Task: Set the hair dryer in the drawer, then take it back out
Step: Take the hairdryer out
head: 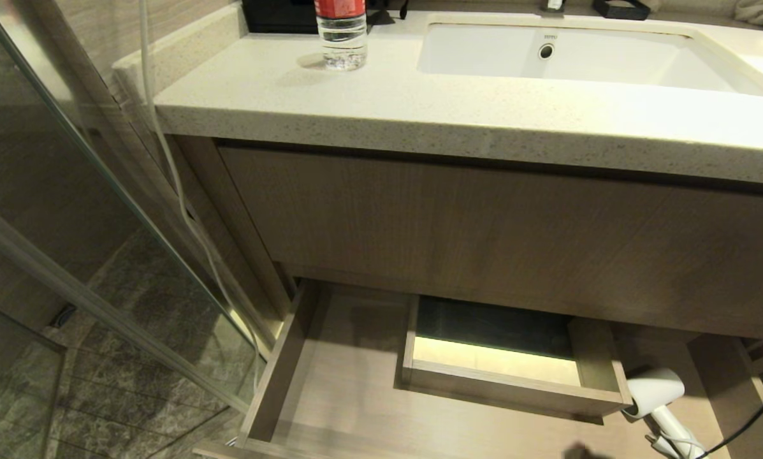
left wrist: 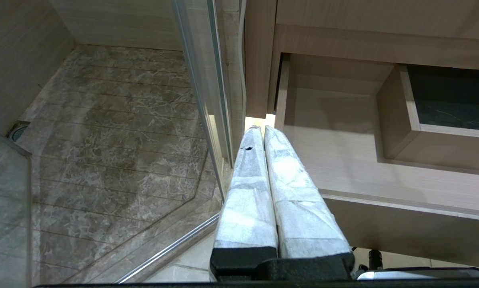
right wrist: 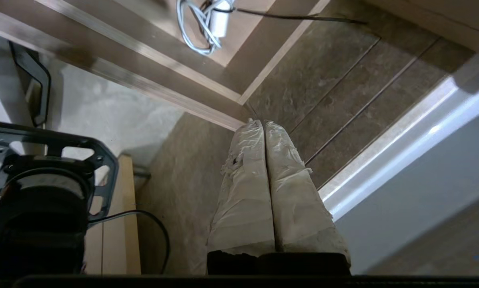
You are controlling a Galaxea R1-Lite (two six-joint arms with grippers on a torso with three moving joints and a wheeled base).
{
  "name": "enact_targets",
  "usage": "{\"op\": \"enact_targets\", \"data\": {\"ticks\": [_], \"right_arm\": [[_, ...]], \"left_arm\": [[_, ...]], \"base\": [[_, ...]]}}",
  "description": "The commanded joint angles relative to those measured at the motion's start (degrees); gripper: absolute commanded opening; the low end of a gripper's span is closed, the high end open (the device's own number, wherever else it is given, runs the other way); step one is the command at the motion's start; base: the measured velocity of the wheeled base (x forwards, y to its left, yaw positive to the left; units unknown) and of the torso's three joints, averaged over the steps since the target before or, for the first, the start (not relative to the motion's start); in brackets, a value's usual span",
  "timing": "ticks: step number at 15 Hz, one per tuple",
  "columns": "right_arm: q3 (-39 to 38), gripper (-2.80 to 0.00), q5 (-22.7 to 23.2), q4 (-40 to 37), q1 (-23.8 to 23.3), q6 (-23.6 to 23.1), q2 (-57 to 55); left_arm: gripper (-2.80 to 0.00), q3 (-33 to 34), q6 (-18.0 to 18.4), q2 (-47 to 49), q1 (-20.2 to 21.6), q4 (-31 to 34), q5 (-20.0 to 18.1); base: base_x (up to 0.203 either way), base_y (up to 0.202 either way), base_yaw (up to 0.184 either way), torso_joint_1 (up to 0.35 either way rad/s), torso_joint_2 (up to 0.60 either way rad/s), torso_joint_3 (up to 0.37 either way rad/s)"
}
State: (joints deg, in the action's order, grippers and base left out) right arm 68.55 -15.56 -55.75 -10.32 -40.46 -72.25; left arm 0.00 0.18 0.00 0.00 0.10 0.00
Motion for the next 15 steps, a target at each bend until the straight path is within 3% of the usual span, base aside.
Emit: {"op": "enact_targets", "data": {"ticks": [1, 6, 9, 15], "right_arm": [[-0.4, -2.80, -0.9, 1.9, -1.3, -0.4, -10.3], [-4.9, -2.80, -1.5, 4.7, -7.3, -0.5, -16.7], [-7.7, -2.80, -4.4, 5.7, -9.3, -0.3, -17.8], [-18.1, -2.80, -5.5, 14.6, -13.3, 0.1, -21.9]], "left_arm": [[-2.80, 0.0, 0.0, 0.0, 0.0, 0.0, 0.0], [-2.80, 0.0, 0.0, 0.0, 0.0, 0.0, 0.0], [-2.80, 0.0, 0.0, 0.0, 0.0, 0.0, 0.0], [-2.80, 0.0, 0.0, 0.0, 0.0, 0.0, 0.0]], "base": [[0.000, 0.000, 0.000, 0.000, 0.00, 0.000], [0.000, 0.000, 0.000, 0.000, 0.00, 0.000], [0.000, 0.000, 0.000, 0.000, 0.00, 0.000], [0.000, 0.000, 0.000, 0.000, 0.00, 0.000]]}}
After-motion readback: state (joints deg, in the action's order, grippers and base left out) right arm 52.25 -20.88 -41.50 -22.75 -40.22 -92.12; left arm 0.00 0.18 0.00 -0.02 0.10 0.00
